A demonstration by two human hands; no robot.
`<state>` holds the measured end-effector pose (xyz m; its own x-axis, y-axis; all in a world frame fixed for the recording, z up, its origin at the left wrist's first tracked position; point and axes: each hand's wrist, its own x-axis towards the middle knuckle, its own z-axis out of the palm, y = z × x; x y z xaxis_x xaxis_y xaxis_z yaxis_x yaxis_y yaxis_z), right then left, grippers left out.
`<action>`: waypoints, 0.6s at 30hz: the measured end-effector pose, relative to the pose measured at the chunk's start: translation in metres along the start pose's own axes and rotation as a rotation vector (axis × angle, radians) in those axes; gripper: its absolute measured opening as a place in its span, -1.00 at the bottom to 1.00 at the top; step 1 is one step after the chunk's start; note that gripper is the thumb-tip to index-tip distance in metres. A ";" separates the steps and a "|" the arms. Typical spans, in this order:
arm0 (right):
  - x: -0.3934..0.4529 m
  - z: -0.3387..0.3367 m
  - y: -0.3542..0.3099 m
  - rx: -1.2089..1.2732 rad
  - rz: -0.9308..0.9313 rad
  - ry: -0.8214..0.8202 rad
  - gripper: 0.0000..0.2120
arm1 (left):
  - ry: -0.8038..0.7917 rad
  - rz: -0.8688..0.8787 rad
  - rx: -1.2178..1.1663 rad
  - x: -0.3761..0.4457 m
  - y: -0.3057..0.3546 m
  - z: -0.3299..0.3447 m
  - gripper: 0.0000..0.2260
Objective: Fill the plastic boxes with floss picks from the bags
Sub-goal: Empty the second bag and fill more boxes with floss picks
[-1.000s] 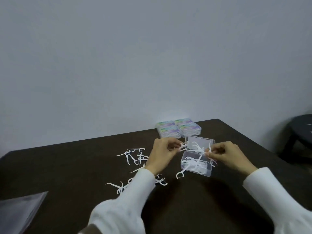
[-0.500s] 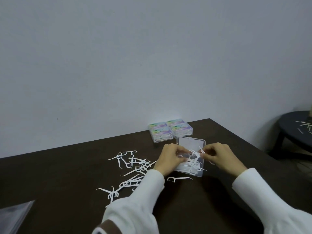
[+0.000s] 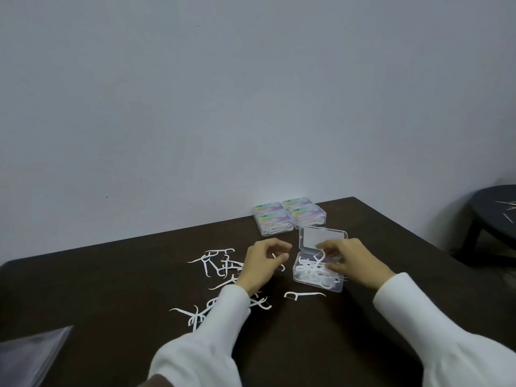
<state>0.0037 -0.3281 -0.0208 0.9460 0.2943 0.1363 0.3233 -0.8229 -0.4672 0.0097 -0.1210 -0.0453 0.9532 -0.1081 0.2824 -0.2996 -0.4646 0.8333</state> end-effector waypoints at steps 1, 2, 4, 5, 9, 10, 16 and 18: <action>-0.002 -0.001 0.002 -0.012 -0.006 0.004 -0.63 | -0.011 -0.010 0.018 0.000 -0.002 -0.001 -0.79; -0.004 -0.003 0.004 -0.024 -0.004 0.011 -0.65 | -0.028 -0.018 0.052 0.000 -0.003 -0.003 -0.77; -0.010 -0.008 0.007 -0.024 0.010 0.030 -0.64 | -0.111 -0.021 0.191 0.002 -0.006 -0.006 -0.70; -0.012 -0.010 0.008 -0.024 0.012 0.029 -0.62 | -0.170 -0.014 0.287 0.003 -0.007 -0.007 -0.67; -0.017 -0.011 0.004 -0.101 0.012 -0.117 -0.62 | -0.338 0.002 0.544 0.002 -0.015 -0.006 -0.63; -0.018 -0.010 0.002 -0.092 0.012 -0.128 -0.66 | -0.342 0.002 0.560 0.001 -0.017 -0.006 -0.64; -0.020 -0.011 -0.001 -0.047 0.016 -0.064 -0.84 | -0.318 0.002 0.551 -0.005 -0.022 -0.008 -0.62; -0.020 -0.014 -0.002 -0.068 0.026 -0.021 -0.86 | -0.327 -0.003 0.550 -0.005 -0.022 -0.007 -0.62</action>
<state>-0.0155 -0.3393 -0.0106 0.9536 0.2818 0.1062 0.3002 -0.8614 -0.4097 0.0110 -0.1040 -0.0613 0.9433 -0.3284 0.0489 -0.3151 -0.8390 0.4436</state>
